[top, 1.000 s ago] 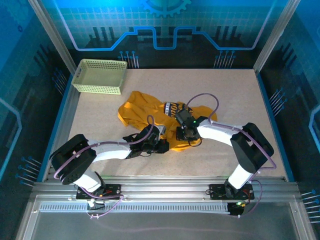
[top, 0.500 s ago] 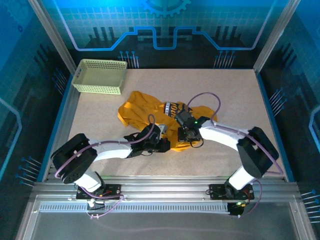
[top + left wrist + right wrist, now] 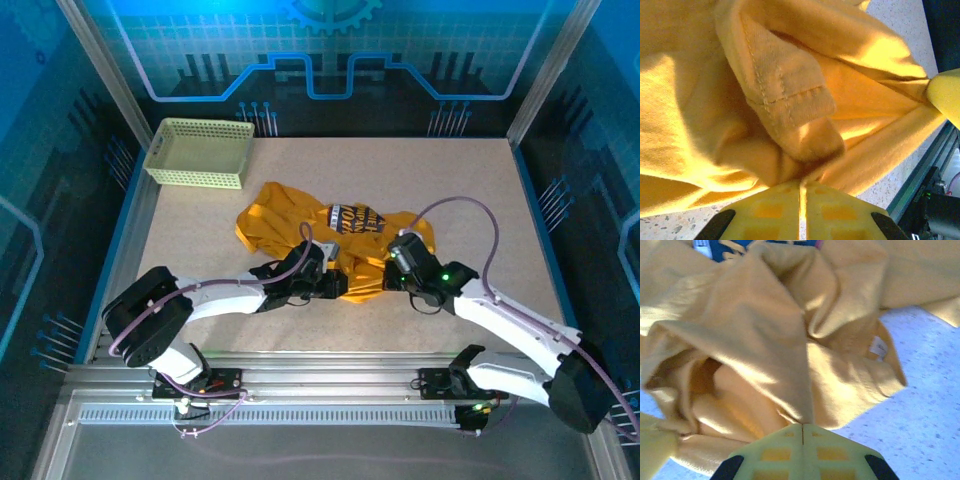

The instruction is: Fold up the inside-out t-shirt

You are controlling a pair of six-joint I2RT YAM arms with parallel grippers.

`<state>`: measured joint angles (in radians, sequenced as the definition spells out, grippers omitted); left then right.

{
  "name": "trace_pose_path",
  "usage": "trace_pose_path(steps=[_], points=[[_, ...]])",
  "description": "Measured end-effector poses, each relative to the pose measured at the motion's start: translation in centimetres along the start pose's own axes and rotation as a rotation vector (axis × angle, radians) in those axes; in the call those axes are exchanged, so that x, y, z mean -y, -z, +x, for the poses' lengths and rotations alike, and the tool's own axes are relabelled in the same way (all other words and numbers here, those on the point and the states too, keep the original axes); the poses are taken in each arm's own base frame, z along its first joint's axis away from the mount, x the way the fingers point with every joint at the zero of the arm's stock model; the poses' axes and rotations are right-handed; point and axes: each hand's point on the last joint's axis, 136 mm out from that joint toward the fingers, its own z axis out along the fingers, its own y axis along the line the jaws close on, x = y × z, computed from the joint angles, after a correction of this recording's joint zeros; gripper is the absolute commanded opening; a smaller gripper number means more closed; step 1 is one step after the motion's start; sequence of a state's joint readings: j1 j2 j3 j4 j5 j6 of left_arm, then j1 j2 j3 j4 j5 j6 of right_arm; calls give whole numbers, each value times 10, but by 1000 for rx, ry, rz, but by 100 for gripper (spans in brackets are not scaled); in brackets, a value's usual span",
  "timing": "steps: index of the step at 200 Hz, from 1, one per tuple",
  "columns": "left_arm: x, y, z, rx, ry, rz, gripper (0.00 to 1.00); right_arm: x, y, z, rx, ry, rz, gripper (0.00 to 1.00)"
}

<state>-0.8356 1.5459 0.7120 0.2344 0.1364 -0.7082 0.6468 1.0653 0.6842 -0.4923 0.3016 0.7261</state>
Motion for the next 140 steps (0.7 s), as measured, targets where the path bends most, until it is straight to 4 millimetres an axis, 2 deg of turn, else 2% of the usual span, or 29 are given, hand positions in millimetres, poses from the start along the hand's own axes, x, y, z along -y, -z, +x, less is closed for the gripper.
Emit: trace_pose_path(steps=[17,41,56,67,83,105,124,140], points=[[-2,0,1,-5,-12,-6,38,18,-6,2,-5,-43,31,0],[-7,8,-1,4,-28,-42,52,32,-10,-1,-10,-98,48,0],[-6,26,-15,50,-44,-57,56,40,-9,-7,4,-130,54,0],[-12,45,-34,109,-40,-77,58,49,-5,-14,19,-158,66,0],[-36,75,-68,211,-4,-170,60,68,5,-33,64,-224,103,0],[-88,118,-107,337,90,-387,64,99,24,-64,144,-334,158,0],[-134,147,-124,378,184,-558,63,124,39,-81,198,-410,192,0],[-173,160,-128,378,278,-642,66,136,45,-86,212,-443,205,0]])
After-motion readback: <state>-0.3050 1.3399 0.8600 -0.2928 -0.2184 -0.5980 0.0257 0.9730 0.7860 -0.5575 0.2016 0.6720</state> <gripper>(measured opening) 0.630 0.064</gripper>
